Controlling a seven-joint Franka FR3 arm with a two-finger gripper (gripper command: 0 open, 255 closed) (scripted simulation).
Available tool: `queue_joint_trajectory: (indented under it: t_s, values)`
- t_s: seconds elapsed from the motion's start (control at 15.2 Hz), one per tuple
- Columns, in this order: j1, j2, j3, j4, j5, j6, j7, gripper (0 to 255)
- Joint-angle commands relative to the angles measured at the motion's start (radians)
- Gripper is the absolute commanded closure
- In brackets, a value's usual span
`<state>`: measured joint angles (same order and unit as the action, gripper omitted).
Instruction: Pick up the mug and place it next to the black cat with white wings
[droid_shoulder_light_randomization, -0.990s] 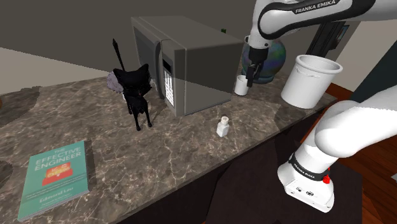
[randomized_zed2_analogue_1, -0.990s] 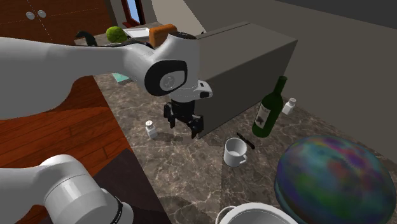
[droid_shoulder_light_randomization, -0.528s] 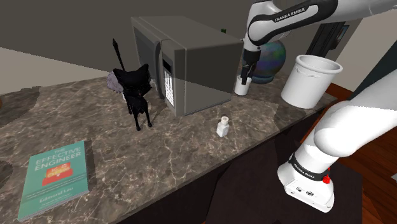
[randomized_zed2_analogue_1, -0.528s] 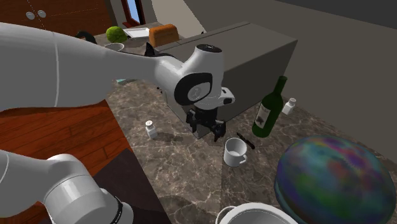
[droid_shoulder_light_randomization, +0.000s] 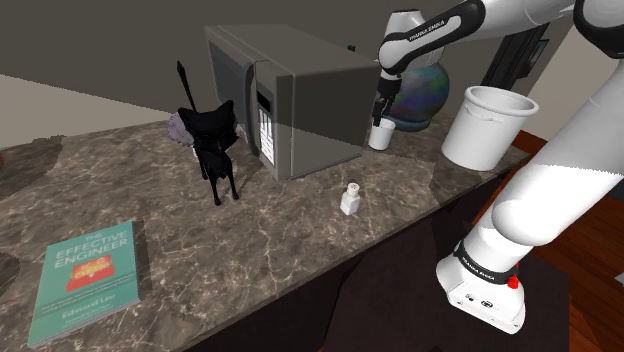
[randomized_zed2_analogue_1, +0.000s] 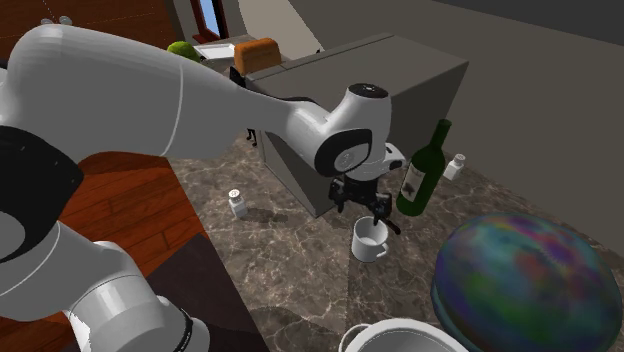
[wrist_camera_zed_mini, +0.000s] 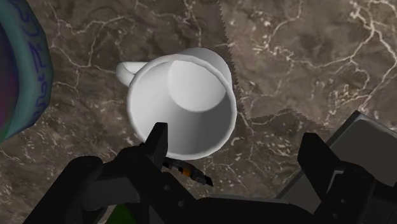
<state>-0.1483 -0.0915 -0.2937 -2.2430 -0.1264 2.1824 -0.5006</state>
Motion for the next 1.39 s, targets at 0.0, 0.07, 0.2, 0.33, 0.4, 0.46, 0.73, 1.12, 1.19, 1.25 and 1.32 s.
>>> queue_joint_trajectory:
  t_s: [0.0,0.07,0.2,0.33,0.4,0.46,0.73,1.12,1.19,1.25,1.32]
  values:
    - [-0.002,0.042,-0.004,-0.008,0.002,0.024,-0.006,0]
    - [-0.002,0.049,-0.005,-0.015,0.003,0.038,-0.008,0]
    - [-0.003,0.064,-0.008,-0.027,0.006,0.065,-0.010,0]
    - [-0.004,0.085,-0.010,-0.042,0.011,0.100,-0.014,0]
    - [-0.005,0.085,-0.010,-0.042,0.011,0.100,-0.014,0]
    - [-0.006,0.085,-0.009,-0.042,0.011,0.100,-0.014,0]
    - [-0.007,0.085,-0.008,-0.042,0.011,0.100,-0.014,0]
    - [-0.011,0.065,-0.013,-0.063,0.003,0.100,-0.018,255]
    - [-0.008,0.076,-0.011,-0.057,0.007,0.105,-0.014,255]
    - [-0.007,0.066,-0.009,-0.065,0.004,0.102,-0.010,255]
    - [-0.008,0.051,-0.009,-0.063,-0.001,0.087,-0.010,255]
